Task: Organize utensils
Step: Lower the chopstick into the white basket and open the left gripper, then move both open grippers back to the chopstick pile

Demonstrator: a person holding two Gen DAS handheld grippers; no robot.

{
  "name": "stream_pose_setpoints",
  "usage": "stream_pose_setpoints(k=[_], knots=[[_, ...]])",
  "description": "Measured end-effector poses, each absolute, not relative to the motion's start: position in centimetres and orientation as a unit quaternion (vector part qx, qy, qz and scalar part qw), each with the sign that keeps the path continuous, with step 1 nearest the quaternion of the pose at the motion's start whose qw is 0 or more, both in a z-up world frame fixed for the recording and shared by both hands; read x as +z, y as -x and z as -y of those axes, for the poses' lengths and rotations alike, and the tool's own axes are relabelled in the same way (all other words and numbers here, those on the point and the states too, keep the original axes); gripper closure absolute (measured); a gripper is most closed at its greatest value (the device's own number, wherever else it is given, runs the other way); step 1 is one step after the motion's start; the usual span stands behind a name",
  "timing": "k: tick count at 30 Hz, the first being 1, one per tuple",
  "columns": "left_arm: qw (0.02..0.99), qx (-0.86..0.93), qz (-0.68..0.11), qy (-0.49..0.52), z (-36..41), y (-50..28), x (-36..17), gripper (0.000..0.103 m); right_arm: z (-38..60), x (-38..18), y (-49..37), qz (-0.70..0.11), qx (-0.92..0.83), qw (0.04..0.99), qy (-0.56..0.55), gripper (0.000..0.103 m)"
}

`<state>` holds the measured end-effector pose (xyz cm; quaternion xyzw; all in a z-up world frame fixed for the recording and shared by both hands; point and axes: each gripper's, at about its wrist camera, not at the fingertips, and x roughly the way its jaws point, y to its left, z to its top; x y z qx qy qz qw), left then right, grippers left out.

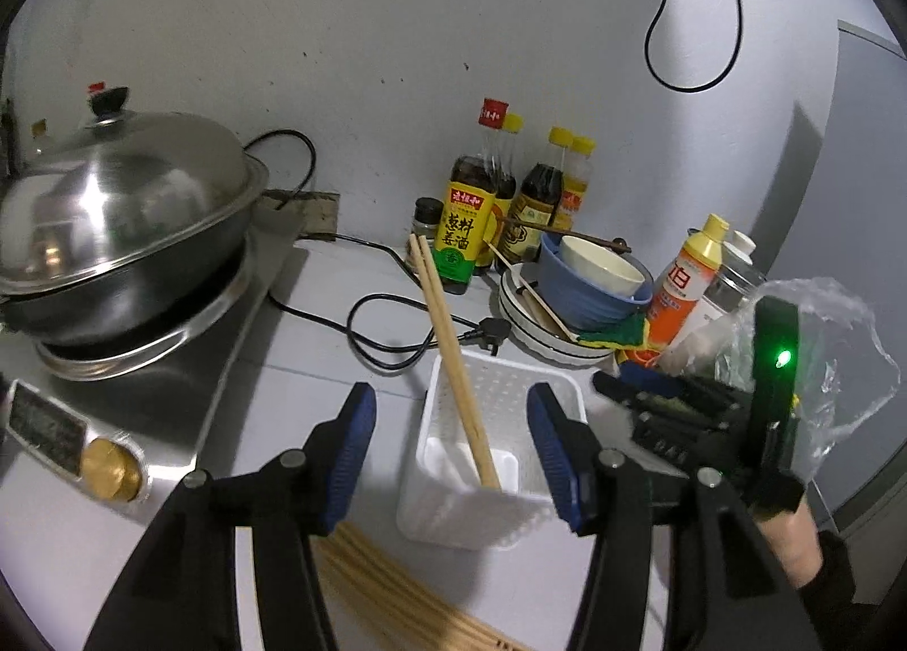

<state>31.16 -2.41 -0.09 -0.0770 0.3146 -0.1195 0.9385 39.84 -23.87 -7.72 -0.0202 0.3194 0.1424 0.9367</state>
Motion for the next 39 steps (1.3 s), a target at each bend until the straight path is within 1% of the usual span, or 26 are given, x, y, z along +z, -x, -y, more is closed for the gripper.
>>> stream_pose_setpoints(k=[10,21,25,28,34,39], knots=[[0.945,-0.118,-0.293,0.088,1.5,-25.2,0.6,0.048,25.0,-4.4,-33.3,-0.295,0.13,0.946,0.033,0.07],[0.948,-0.108,-0.283,0.096,0.0,-19.7,-0.6,0.048,23.1,-3.7,-27.3,-0.292,0.145,0.944,0.052,0.07],[0.948,-0.102,-0.285,0.097,-0.7,-18.1,-1.5,0.048,22.3,-4.1,-25.7,-0.297,0.153,0.941,0.057,0.069],[0.948,-0.099,-0.284,0.102,-1.3,-17.0,-2.3,0.048,21.8,-4.7,-25.1,-0.308,0.163,0.936,0.051,0.066],[0.948,-0.078,-0.292,0.097,-2.8,-16.0,-4.7,0.047,20.3,-6.5,-24.5,-0.328,0.174,0.927,0.057,0.065],[0.942,-0.056,-0.304,0.132,-5.3,-16.0,-7.2,0.046,18.7,-8.9,-25.2,-0.359,0.188,0.911,0.074,0.065]])
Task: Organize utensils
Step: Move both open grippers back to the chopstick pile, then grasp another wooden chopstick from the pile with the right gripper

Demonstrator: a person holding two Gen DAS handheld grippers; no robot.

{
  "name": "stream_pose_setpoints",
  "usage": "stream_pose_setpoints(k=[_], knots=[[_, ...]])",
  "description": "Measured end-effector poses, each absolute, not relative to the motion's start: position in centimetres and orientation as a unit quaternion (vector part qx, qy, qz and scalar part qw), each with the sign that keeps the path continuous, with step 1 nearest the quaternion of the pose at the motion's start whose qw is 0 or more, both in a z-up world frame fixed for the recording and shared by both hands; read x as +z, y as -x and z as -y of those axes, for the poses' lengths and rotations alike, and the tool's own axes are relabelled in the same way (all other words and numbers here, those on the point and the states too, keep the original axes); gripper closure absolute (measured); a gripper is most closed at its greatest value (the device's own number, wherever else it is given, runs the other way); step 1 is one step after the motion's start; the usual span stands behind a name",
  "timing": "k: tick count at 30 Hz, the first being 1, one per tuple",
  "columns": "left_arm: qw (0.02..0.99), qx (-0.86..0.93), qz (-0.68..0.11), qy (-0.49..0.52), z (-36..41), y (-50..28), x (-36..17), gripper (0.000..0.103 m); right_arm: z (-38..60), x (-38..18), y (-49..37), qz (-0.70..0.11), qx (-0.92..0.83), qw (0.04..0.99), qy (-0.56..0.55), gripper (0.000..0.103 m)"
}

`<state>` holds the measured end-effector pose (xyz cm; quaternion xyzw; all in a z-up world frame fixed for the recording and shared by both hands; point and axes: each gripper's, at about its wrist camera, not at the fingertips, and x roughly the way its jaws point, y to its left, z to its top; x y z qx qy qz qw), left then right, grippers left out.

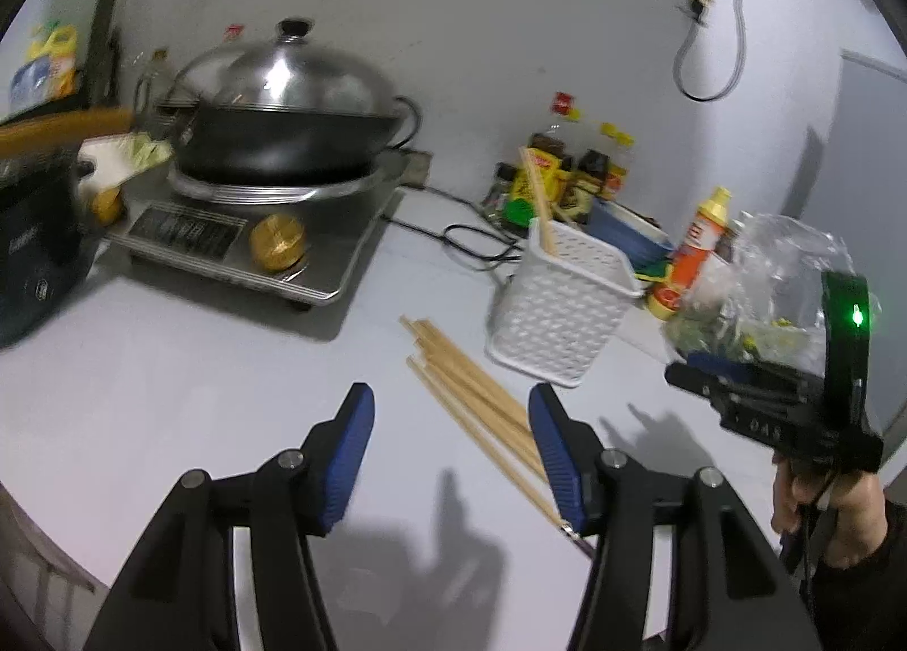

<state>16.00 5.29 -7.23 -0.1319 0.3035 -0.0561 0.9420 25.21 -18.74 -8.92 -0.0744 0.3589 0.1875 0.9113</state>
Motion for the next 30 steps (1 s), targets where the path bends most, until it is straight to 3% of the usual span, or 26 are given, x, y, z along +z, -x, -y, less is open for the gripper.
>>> stream_pose_setpoints(k=[13,17,30], knots=[[0.931,-0.021,-0.321,0.17,-9.2,-16.8,-10.4,0.046,12.3,-14.0,-26.6,-0.402,0.26,0.87,0.122,0.066],[0.925,-0.022,-0.333,0.183,-9.4,-17.1,-11.4,0.046,9.9,-15.2,-26.6,-0.407,0.276,0.856,0.158,0.082],[0.918,-0.029,-0.349,0.186,-8.7,-17.8,-12.2,0.046,8.9,-16.3,-27.1,-0.42,0.288,0.844,0.17,0.096]])
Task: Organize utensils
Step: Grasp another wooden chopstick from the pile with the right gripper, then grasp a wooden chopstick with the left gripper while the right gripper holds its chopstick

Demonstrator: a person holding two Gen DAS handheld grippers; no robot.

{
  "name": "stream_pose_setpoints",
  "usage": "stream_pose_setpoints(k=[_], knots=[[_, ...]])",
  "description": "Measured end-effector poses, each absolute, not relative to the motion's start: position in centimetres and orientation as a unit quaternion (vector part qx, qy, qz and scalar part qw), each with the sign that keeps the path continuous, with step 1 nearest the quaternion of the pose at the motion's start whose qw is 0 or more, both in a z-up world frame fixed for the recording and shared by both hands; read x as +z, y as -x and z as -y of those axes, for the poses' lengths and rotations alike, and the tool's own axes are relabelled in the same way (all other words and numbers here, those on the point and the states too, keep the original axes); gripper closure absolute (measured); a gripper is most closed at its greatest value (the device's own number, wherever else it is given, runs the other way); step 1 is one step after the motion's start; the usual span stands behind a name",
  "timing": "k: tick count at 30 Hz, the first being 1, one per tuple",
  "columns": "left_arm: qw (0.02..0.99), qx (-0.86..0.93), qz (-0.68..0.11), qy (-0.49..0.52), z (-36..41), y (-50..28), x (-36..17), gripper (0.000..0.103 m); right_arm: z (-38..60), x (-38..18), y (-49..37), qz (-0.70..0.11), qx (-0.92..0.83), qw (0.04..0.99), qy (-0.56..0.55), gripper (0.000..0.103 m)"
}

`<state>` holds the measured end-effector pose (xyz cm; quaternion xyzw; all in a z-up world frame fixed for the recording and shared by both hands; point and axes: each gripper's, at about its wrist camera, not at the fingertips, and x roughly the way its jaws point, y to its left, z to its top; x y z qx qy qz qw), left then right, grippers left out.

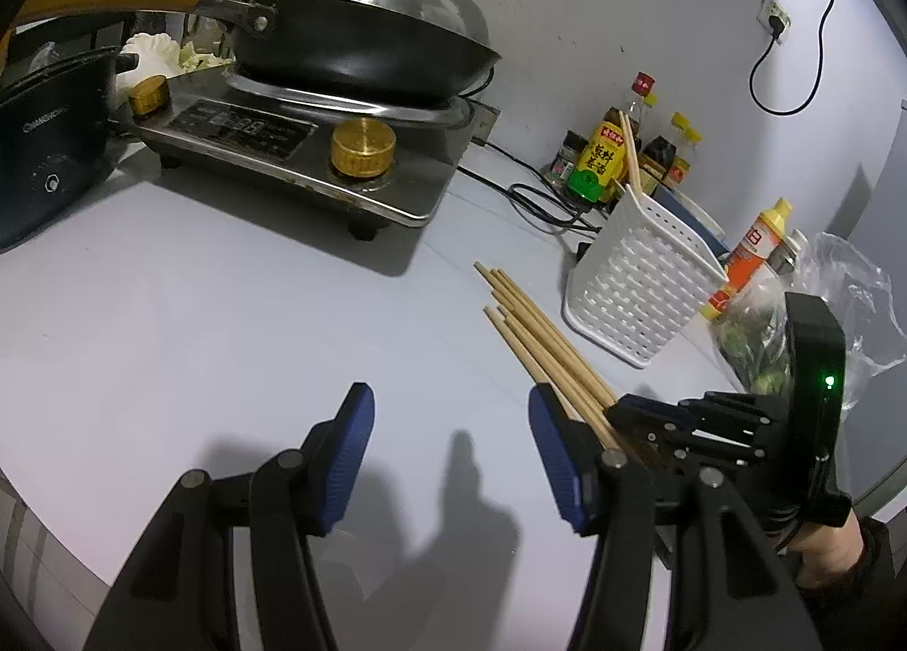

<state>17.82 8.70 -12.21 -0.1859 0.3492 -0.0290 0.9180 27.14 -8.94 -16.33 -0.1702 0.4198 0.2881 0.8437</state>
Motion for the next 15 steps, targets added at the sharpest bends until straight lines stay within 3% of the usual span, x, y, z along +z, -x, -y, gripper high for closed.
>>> stream_pose_setpoints(k=[10,15], knots=[[0.911,-0.049,-0.379,0.157,-4.8,-19.6,-13.0,0.046,13.0,-14.9,-27.1,-0.407,0.277,0.858,0.143,0.097],[0.907,-0.064,-0.405,0.095,-0.3,-21.5,-14.0,0.046,15.1,-15.7,-27.5,-0.416,0.278,0.855,0.138,0.097]])
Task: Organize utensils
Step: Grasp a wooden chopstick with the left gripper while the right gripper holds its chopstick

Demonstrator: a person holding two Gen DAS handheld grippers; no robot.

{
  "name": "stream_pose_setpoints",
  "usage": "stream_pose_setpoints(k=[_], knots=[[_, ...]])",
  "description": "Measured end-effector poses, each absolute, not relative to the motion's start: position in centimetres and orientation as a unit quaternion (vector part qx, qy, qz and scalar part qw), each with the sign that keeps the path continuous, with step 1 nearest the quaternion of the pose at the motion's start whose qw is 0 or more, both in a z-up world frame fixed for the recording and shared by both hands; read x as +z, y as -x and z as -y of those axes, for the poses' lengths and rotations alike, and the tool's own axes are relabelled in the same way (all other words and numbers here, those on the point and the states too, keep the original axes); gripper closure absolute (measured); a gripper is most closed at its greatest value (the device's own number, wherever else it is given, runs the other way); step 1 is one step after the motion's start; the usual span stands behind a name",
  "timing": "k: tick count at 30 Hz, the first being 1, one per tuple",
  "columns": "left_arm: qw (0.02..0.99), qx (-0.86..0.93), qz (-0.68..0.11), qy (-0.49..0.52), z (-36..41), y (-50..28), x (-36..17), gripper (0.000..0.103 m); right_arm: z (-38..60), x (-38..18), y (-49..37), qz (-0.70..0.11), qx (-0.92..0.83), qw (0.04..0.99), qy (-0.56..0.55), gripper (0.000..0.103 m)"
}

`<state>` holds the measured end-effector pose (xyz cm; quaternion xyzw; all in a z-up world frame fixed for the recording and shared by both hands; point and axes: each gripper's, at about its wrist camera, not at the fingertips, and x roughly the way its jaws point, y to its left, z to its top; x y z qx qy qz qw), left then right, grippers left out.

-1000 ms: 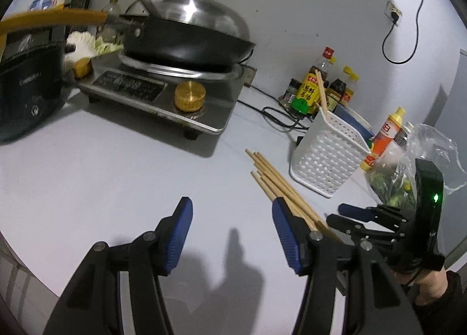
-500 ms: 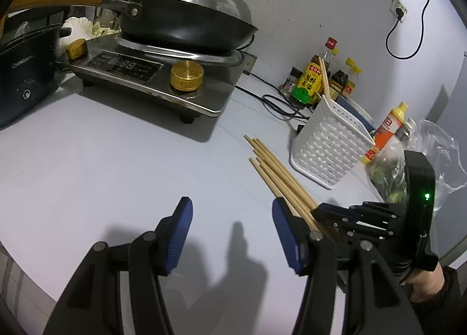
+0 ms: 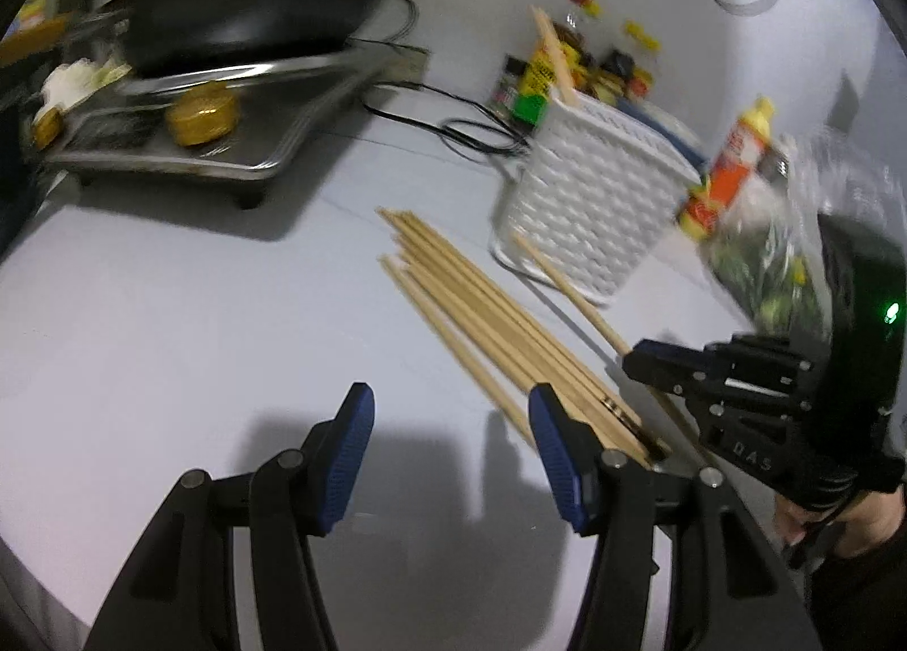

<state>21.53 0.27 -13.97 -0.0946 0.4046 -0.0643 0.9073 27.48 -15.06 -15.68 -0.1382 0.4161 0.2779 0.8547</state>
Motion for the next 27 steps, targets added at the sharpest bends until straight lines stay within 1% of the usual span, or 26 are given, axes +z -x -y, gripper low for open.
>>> stream_pose_setpoints(k=[9,14,18,19,20,21,23,27], knots=[[0.897,-0.043,-0.44,-0.007,3.8,-23.3,-15.8,0.047,16.1,-15.8,-26.8,-0.404,0.31,0.85,0.131,0.097],[0.892,-0.064,-0.445,-0.036,4.1,-23.2,-16.0,0.046,16.6,-15.7,-26.4,-0.398,0.332,0.847,0.115,0.097],[0.888,-0.073,-0.452,-0.039,3.9,-23.5,-15.8,0.047,16.8,-15.5,-25.9,-0.392,0.349,0.844,0.108,0.097],[0.888,-0.074,-0.452,-0.038,3.9,-23.4,-15.8,0.049,16.9,-15.4,-25.8,-0.39,0.353,0.843,0.108,0.097],[0.888,-0.078,-0.451,-0.037,4.0,-23.3,-15.7,0.059,16.8,-15.2,-25.8,-0.389,0.355,0.843,0.108,0.097],[0.887,-0.083,-0.452,-0.038,4.1,-23.2,-15.6,0.074,16.8,-15.0,-25.7,-0.385,0.359,0.843,0.108,0.097],[0.886,-0.087,-0.455,-0.036,4.4,-23.2,-15.5,0.085,16.8,-14.6,-25.5,-0.38,0.365,0.843,0.108,0.097],[0.884,-0.095,-0.457,-0.025,4.5,-23.2,-15.4,0.092,16.9,-14.1,-25.7,-0.373,0.371,0.844,0.102,0.097]])
